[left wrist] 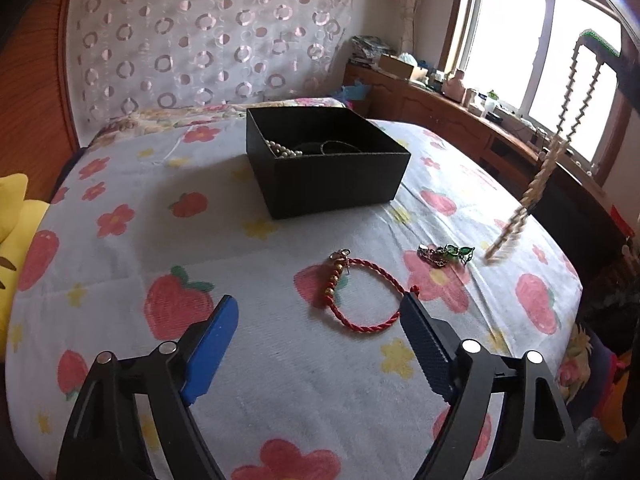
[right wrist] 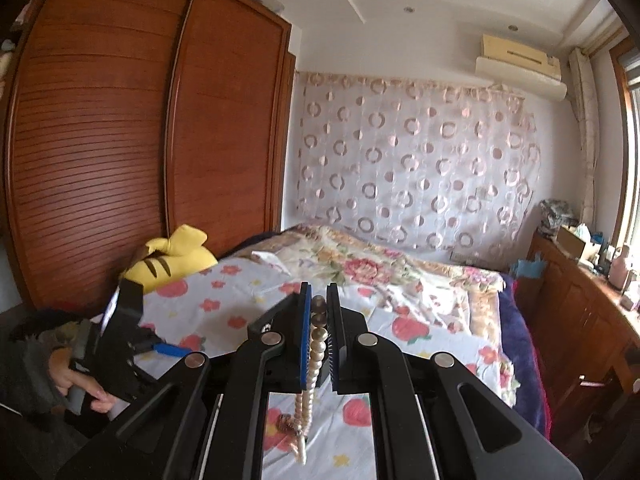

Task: Organize jewelry
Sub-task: 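Grasp and lift the long bead necklace with the right gripper while the left grasps the red cord bracelet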

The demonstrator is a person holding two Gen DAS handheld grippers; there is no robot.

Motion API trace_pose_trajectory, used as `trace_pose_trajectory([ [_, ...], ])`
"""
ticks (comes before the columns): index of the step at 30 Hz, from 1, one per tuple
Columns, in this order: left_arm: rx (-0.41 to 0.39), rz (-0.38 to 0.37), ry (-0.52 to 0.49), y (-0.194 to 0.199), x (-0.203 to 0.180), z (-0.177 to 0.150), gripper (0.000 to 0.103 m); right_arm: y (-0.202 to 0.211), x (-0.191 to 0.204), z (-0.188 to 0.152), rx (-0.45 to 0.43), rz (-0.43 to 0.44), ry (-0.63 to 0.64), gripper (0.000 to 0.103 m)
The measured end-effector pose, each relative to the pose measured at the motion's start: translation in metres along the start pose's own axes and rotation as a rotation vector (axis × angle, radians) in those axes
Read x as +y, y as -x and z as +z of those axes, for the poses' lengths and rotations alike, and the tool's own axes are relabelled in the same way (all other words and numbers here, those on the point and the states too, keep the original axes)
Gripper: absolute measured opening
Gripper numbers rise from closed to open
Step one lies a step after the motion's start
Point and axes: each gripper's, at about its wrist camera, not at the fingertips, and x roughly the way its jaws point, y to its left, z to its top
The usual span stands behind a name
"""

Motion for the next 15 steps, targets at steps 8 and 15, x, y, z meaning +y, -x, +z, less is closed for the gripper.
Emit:
trace_pose_trajectory([
  [8,0.07,-0.009,-0.012,-0.021,-0.004,0.01,0.044,0.005,-0.003,0.005,-0.003,-0.022,0.03,0.009],
  [15,0.104,0.043,-0.07,-0.032,-0.014,0.014,0.008,0.0,-0.006,-0.004,0.021,-0.023,0.022,0.009],
])
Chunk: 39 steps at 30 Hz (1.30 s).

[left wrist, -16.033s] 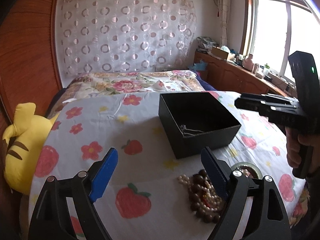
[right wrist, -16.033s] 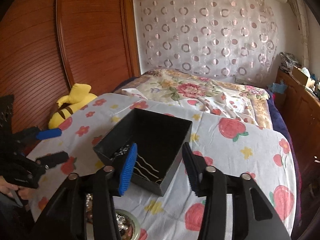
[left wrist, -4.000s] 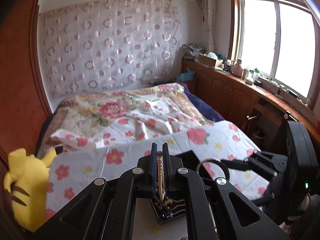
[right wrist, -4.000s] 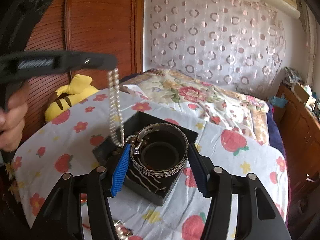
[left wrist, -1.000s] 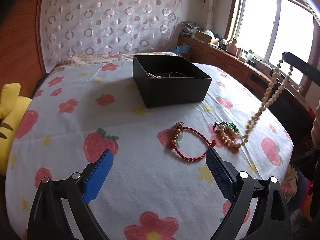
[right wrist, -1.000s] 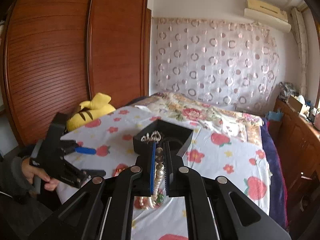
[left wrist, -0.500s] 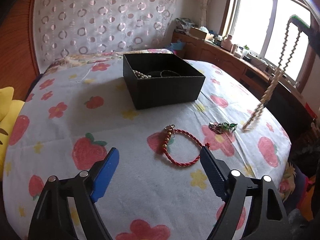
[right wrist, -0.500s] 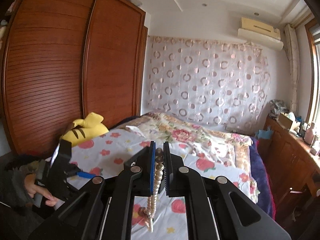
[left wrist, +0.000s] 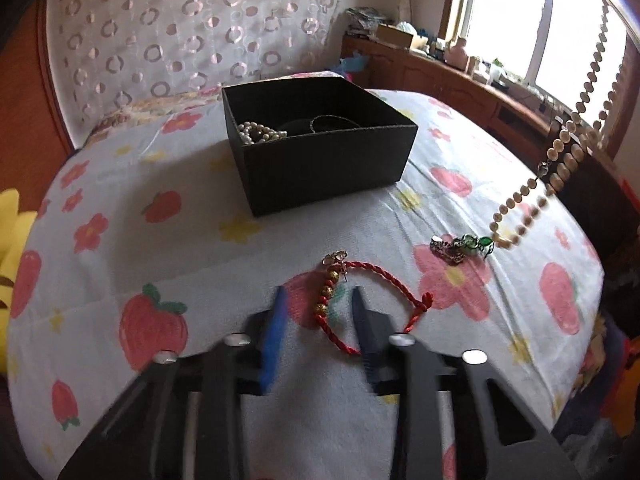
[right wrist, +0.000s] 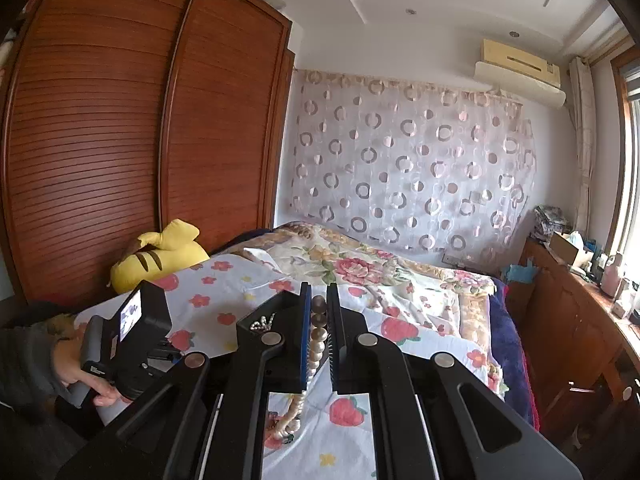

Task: Organize jewelry
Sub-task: 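Grasp and lift the long bead necklace with the right gripper while the left grasps the red cord bracelet, then carry the red cord bracelet into the box and open the left gripper while the right carries the necklace over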

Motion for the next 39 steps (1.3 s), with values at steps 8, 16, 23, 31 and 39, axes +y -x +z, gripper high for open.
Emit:
trace_pose_trajectory([
  [8,-0.018,-0.048,-0.027,0.018,-0.007,-0.01,0.006,-0.006,0.002,-0.002,0.008,0.001,-0.01,0.009],
  [16,-0.11,-0.009,-0.04,0.048,-0.009,0.0,0.006,-0.009,0.004,-0.004,0.011,0.004,-0.009,0.009],
  [23,-0.169,0.005,-0.019,0.062,-0.002,0.02,0.006,-0.011,0.005,-0.004,0.011,0.003,0.0,0.009],
  [31,-0.209,0.025,0.012,0.066,0.012,0.044,0.006,-0.028,0.015,0.023,-0.013,0.01,0.026,0.008],
  [39,-0.24,0.056,0.033,0.063,0.024,0.074,0.006,-0.06,0.017,0.058,-0.018,-0.01,0.08,0.008],
])
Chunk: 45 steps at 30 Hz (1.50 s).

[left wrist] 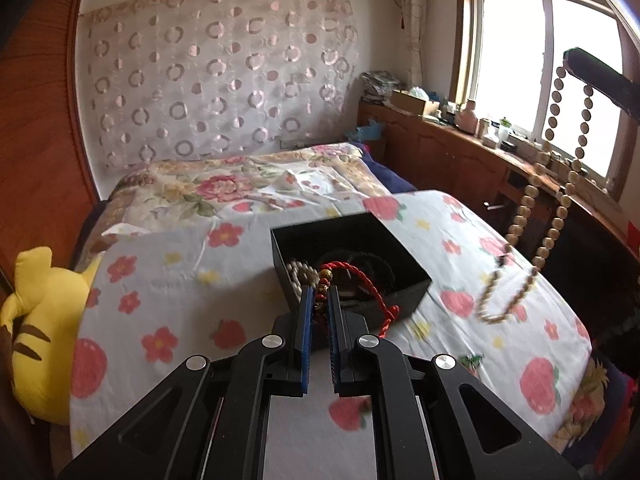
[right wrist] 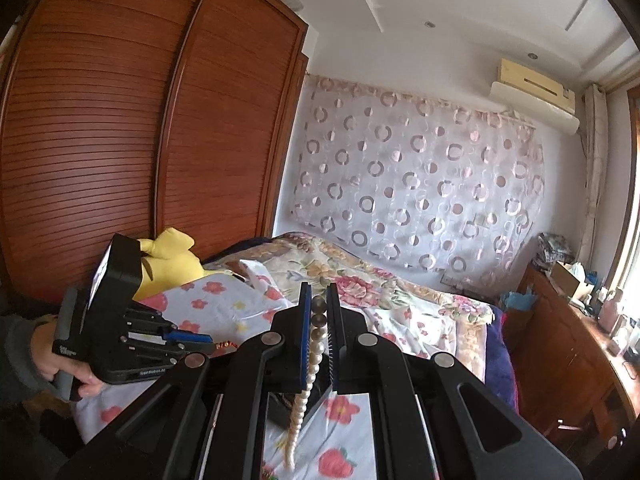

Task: Organize jewelry
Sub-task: 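Carry the red cord bracelet into the box and open the left gripper while the right carries the necklace over, then lower the long bead necklace into the box and open the right gripper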

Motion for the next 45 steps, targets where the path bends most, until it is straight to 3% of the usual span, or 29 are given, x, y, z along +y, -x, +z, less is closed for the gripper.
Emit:
trace_pose_trajectory([
  [10,0.017,0.017,0.022,-0.037,0.007,0.02,0.006,-0.048,0.0,0.02,0.037,-0.01,0.032,0.009],
  [20,0.077,0.018,0.035,-0.069,0.005,0.01,0.007,-0.098,0.005,-0.017,0.163,0.003,0.032,0.009],
  [25,0.063,0.025,0.04,-0.064,0.008,0.008,0.02,-0.115,0.007,-0.036,0.211,0.025,0.001,0.009],
  [27,0.044,0.034,0.044,-0.057,0.009,0.007,0.035,-0.119,0.01,-0.044,0.229,0.031,-0.003,0.009],
  [31,0.027,0.046,0.036,-0.048,0.011,0.004,0.04,-0.13,0.015,-0.053,0.262,0.041,-0.01,0.009],
  [38,-0.008,0.058,0.024,-0.034,0.012,0.001,0.058,-0.141,0.018,-0.067,0.306,0.065,-0.039,0.009],
  [45,-0.031,0.052,0.013,-0.024,0.008,-0.002,0.067,-0.139,0.016,-0.069,0.309,0.072,-0.058,0.01],
])
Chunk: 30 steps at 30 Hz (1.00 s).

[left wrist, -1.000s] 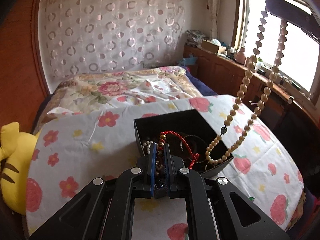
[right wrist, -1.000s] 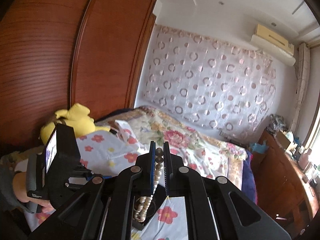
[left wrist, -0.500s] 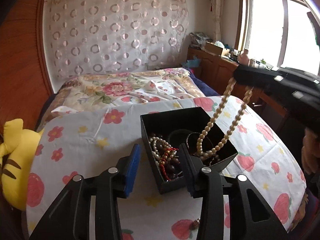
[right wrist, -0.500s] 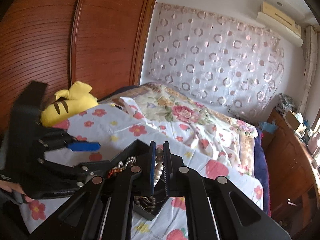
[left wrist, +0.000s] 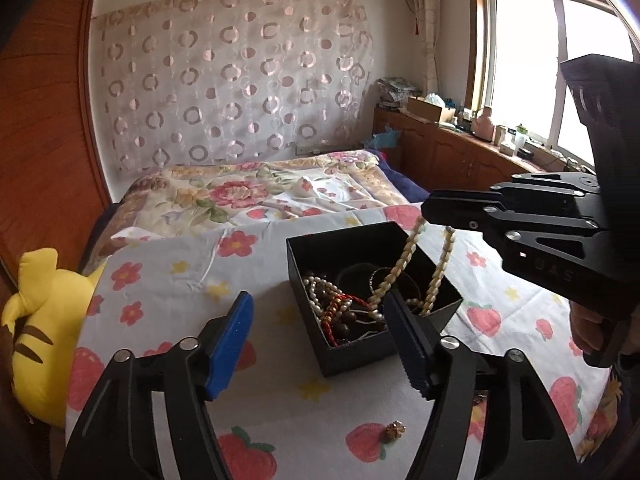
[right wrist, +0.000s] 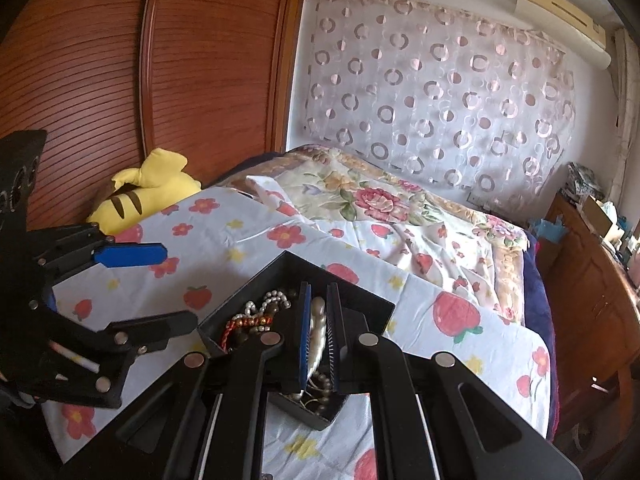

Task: Organize jewelry
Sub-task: 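Lower the long bead necklace into the box and open the right gripper, then close the right gripper on the green pendant while the left gripper approaches the gold charm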

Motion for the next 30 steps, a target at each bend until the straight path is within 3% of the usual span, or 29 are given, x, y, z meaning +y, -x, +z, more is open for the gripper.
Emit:
trace_pose_trajectory([
  [4,-0.014,0.011,-0.016,0.007,-0.004,-0.003,0.073,0.007,-0.004,0.0,-0.015,0.004,-0.013,0.026],
  [14,-0.016,0.008,-0.014,0.021,-0.006,-0.021,0.094,0.038,-0.002,-0.044,0.005,0.055,-0.033,0.026],
  [19,-0.006,0.0,-0.008,0.027,-0.006,-0.034,0.095,0.04,-0.004,-0.078,0.054,0.062,-0.06,0.026],
  [23,0.004,-0.008,0.0,0.031,-0.006,-0.043,0.095,0.038,-0.015,-0.111,0.107,0.056,-0.103,0.039],
  [30,0.039,-0.014,0.012,0.027,-0.005,-0.058,0.095,0.028,-0.008,-0.142,0.196,0.099,-0.104,0.039],
])
